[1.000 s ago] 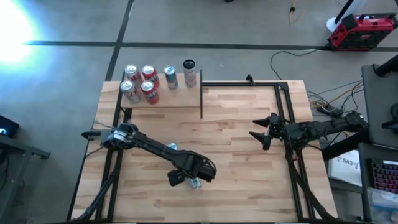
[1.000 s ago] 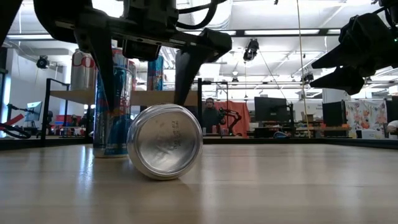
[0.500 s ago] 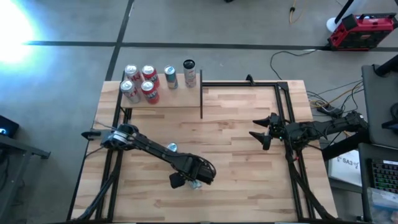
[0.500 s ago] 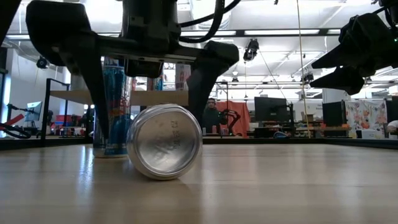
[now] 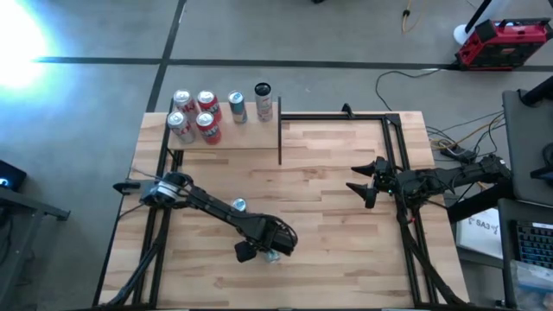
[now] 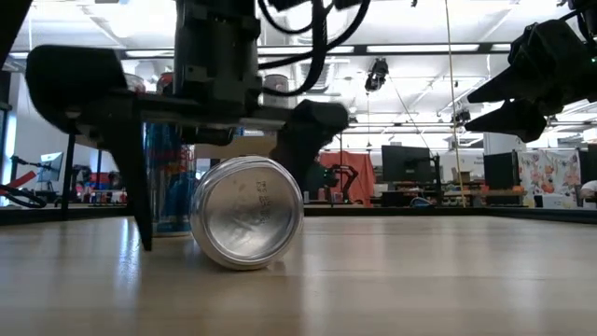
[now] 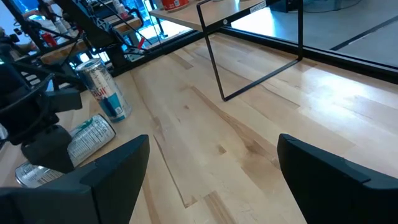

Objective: Place canned beverage on shelf
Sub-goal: Put the white and pink soda can align the with the other white and pink soda can on the shelf

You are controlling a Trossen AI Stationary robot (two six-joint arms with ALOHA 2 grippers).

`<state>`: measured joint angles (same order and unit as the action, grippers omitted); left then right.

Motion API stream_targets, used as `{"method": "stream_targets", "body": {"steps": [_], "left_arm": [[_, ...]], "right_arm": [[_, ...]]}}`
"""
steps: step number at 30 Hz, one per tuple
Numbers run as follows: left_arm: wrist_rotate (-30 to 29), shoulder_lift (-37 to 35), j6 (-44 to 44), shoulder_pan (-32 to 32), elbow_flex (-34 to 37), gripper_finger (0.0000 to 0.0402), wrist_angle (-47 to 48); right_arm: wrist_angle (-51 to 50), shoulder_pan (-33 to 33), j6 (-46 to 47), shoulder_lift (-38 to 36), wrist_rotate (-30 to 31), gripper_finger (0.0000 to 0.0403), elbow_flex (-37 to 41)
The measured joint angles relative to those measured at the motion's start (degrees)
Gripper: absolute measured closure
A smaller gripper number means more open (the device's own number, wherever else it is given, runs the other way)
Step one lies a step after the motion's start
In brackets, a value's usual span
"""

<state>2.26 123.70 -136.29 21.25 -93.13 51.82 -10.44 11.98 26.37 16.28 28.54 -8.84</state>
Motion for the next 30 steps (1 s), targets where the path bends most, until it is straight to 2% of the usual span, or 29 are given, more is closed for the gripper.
{"method": "stream_targets", "body": {"steps": [5,11,20,24,30], "left_arm": [[0.1,0.0,-1.0,-0.1,1.5,0.0060,-2.0],[0.0,0.0,-1.1,-0.1,1.8,0.0173,-2.0],[-0.8,0.0,2.5,0.3,0.7,0.0176,-0.5],[-4.8,0.0,7.1,0.5,-0.2,0.0176,1.3],[-11.2,0.0,19.7,0.7,-1.6,0.0176,3.8]], "right_arm": [[0.0,0.0,0.0,0.0,0.0,0.0067,0.0],[0.0,0.0,0.0,0.0,0.0,0.0067,0.0],[0.0,0.0,0.0,0.0,0.0,0.0067,0.0],[0.0,0.0,0.0,0.0,0.0,0.0067,0.0],[0.0,0.0,0.0,0.0,0.0,0.0067,0.0]]}}
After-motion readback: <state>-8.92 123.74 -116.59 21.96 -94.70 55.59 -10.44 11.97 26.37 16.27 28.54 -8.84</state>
